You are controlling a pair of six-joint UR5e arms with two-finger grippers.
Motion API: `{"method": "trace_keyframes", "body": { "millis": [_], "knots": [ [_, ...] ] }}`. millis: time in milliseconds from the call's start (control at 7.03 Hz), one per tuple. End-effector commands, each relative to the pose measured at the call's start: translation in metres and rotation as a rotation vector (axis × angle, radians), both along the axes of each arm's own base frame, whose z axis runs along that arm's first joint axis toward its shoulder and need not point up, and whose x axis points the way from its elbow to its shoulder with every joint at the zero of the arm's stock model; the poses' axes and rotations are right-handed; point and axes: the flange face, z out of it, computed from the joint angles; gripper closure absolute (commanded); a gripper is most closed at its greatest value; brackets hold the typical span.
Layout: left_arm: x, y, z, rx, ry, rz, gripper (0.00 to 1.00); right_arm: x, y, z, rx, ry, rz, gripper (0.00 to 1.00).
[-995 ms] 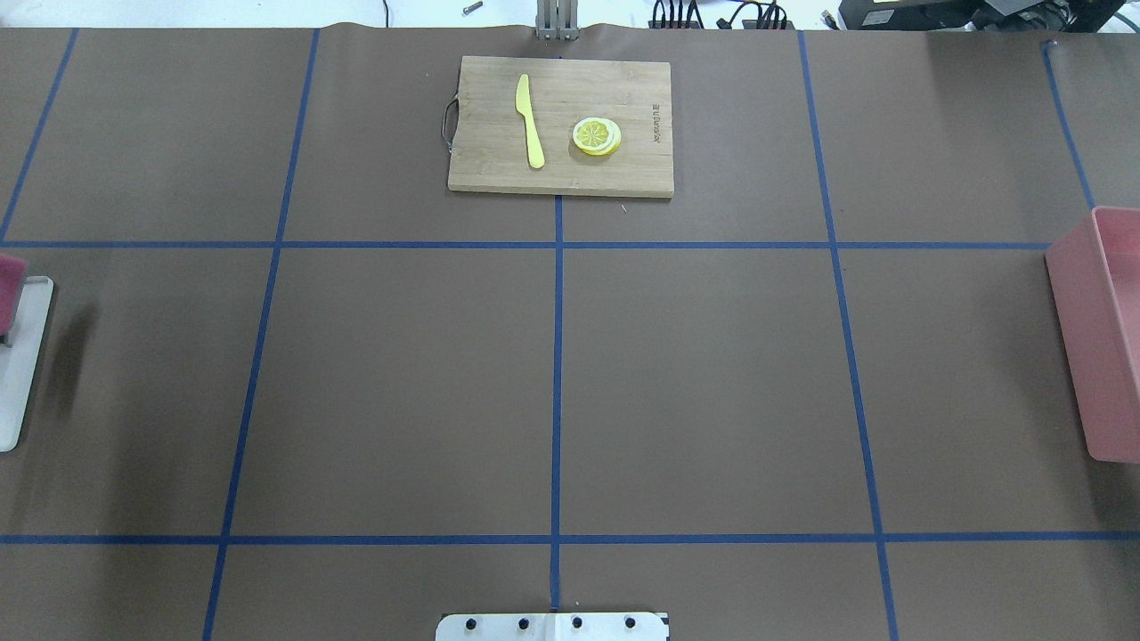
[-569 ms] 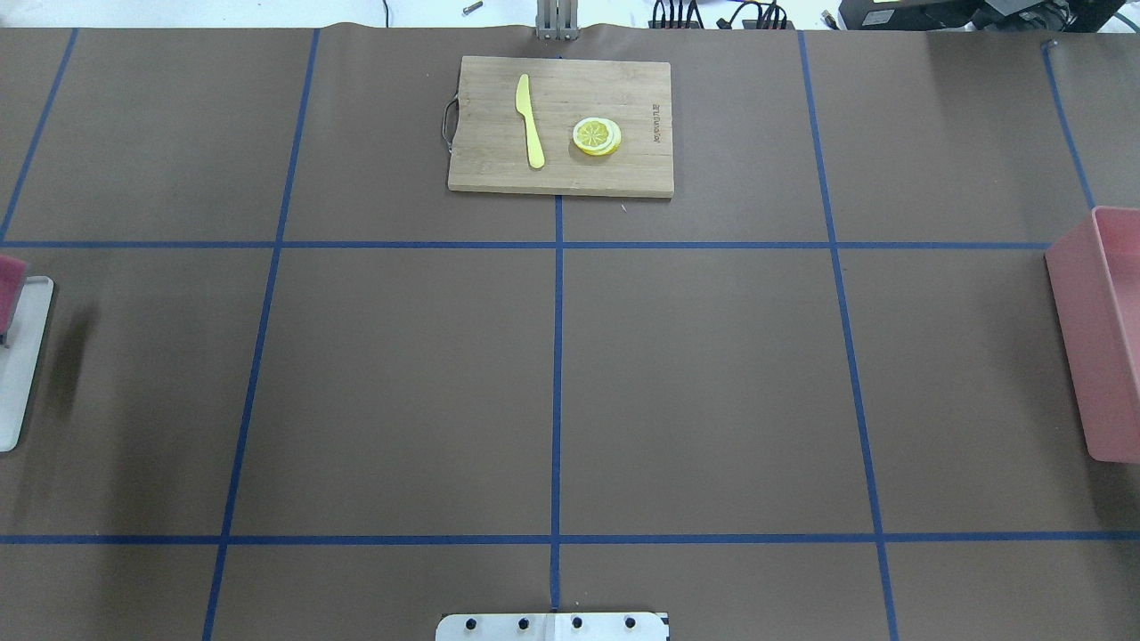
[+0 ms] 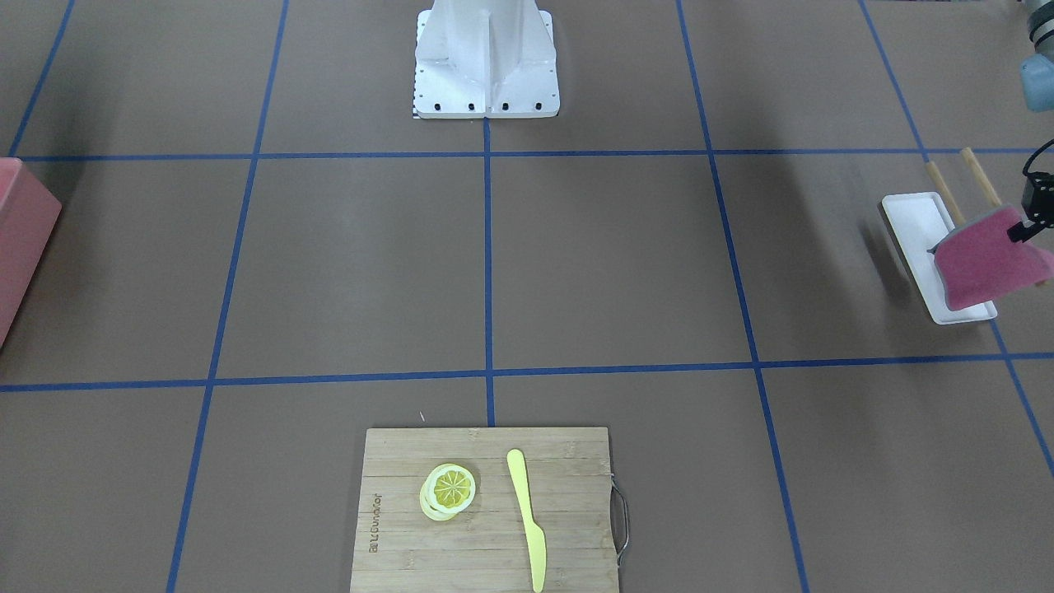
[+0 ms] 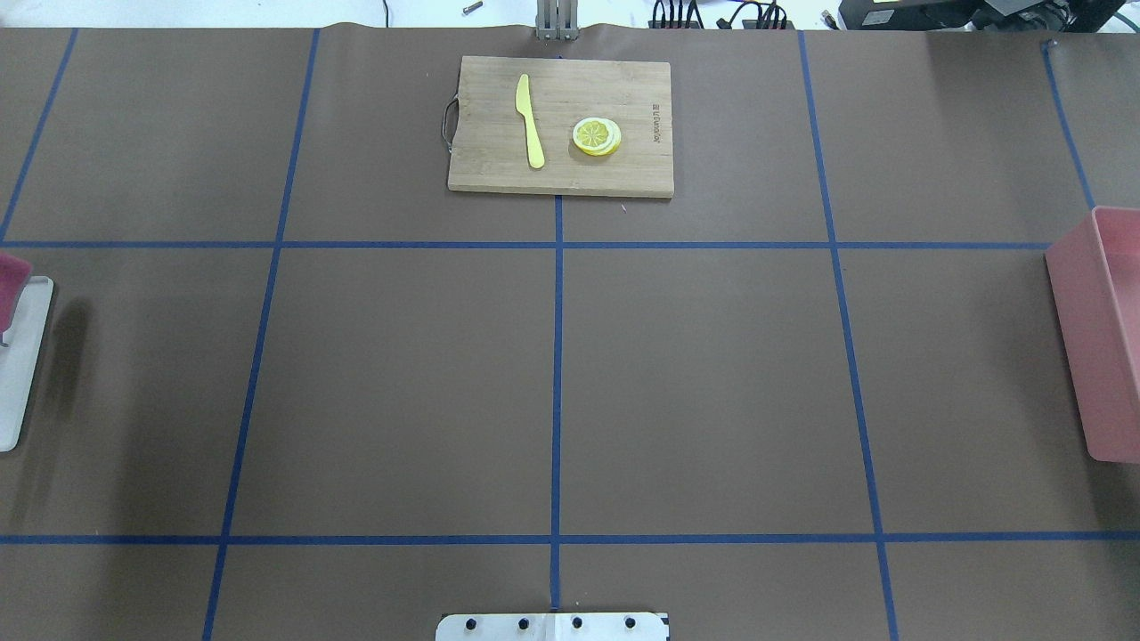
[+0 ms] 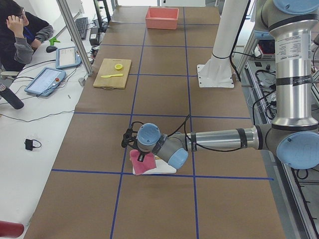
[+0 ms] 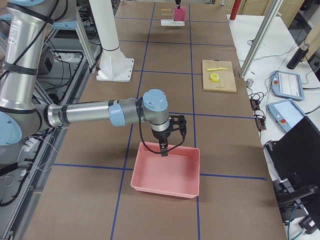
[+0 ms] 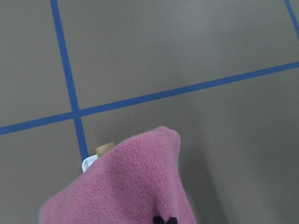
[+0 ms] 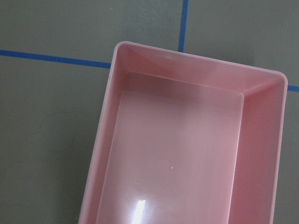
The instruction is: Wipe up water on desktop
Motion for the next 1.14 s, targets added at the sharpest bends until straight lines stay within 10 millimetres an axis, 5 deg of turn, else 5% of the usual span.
{"method": "trace_keyframes", "body": {
  "millis": [0,427,711,995],
  "knots": [
    [-0.011,-0.039,-0.043,0.062,0.029,-0.042,1.00,-0.001,-0.005,-0.012,0.079,-0.008,0.001,0.00],
    [-0.007,-0.074,-0.130,-0.092,0.118,-0.273,1.00,-0.015,-0.027,-0.049,0.287,-0.058,-0.030,0.02],
    [0.019,-0.076,-0.182,-0.164,0.183,-0.340,1.00,-0.061,-0.038,-0.083,0.484,-0.117,-0.139,0.05],
    [0.065,-0.075,-0.210,-0.169,0.190,-0.345,1.00,-0.093,-0.050,-0.103,0.472,-0.166,-0.149,0.01]
  ]
}}
